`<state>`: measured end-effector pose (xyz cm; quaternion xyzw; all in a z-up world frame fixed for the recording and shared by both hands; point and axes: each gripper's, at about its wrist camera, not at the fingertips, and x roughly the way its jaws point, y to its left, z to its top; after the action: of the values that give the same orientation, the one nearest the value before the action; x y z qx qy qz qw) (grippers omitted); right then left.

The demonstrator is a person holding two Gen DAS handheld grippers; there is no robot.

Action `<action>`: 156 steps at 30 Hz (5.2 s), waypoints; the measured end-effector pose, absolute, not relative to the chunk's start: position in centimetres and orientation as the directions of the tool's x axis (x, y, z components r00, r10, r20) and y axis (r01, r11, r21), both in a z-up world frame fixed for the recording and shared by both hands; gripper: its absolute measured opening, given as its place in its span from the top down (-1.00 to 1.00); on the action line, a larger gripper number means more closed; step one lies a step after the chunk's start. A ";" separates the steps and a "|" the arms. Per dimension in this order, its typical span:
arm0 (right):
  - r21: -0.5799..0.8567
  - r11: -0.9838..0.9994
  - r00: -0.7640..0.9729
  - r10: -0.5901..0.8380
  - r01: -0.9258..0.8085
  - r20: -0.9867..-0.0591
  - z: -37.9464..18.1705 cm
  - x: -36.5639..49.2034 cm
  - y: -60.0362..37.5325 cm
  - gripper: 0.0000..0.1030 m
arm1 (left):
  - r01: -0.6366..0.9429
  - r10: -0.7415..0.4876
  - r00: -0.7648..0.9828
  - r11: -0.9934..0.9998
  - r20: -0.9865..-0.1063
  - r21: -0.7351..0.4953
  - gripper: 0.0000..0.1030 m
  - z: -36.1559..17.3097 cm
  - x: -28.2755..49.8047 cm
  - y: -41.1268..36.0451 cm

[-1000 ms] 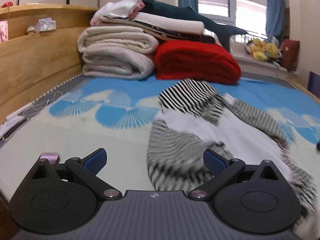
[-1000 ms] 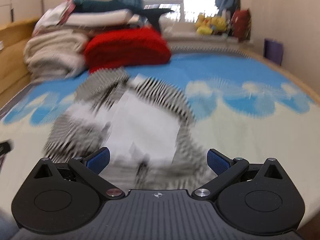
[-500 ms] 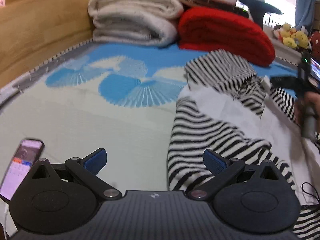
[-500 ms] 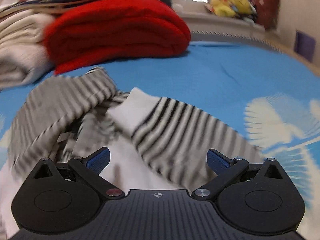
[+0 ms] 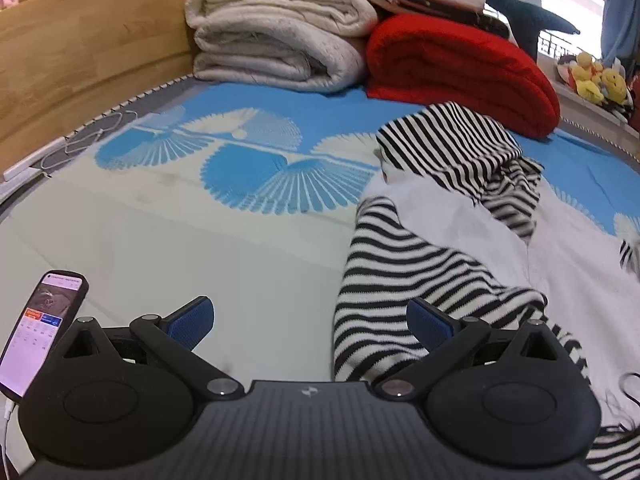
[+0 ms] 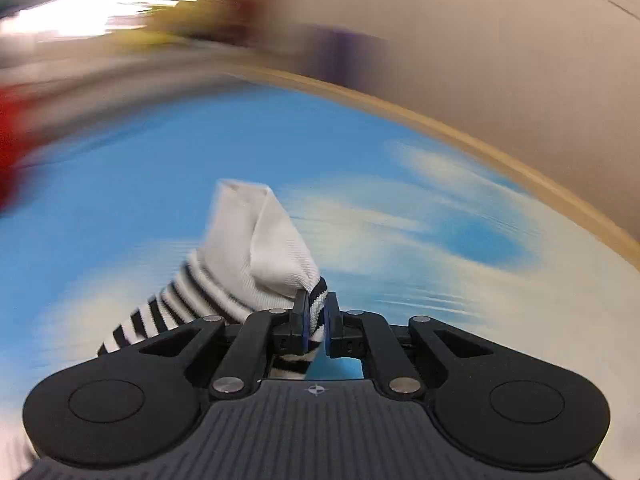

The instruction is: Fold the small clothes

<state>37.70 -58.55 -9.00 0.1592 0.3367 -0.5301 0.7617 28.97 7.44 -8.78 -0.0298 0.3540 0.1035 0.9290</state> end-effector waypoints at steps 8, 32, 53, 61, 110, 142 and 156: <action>0.301 0.688 0.559 -0.183 0.660 -0.809 -9.8 24.3 -53.4 -0.37 | -0.076 0.018 0.806 0.994 -0.592 -0.074 -0.99 -7.2 28.1 5.4; 0.468 0.742 0.634 0.077 0.479 -0.770 -12.4 12.2 -38.3 -0.58 | -0.174 -0.081 0.578 0.960 -0.812 -0.220 0.93 -9.8 24.7 17.1; 0.274 0.919 0.472 0.114 0.284 -0.874 -9.7 15.4 -32.9 0.85 | -0.092 -0.144 0.485 0.972 -0.862 -0.214 0.81 -11.1 21.1 12.3; 0.378 0.860 0.505 0.171 0.342 -0.846 -12.0 9.1 -39.9 0.87 | -0.018 -0.208 0.497 0.968 -0.843 -0.250 0.60 -12.6 15.4 10.0; -0.163 0.902 0.496 0.064 -0.400 -0.866 -8.5 6.9 -26.2 0.81 | 0.555 -0.211 0.513 0.821 -0.832 0.133 0.94 -9.3 13.1 4.9; 0.344 0.884 0.642 0.068 0.316 -0.764 -9.4 27.3 -31.1 -0.34 | 0.075 -0.087 0.739 0.996 -0.668 -0.046 0.98 -6.2 55.1 5.3; 0.357 0.871 0.600 0.093 0.338 -0.794 -10.7 27.9 -29.4 -0.34 | -0.665 0.397 0.535 0.742 -0.746 -0.082 -0.39 -8.1 46.0 38.3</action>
<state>27.93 -29.42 -10.71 0.2441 0.4412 -0.0713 0.8606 46.03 38.30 -8.12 -0.1816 0.3696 0.3098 0.8570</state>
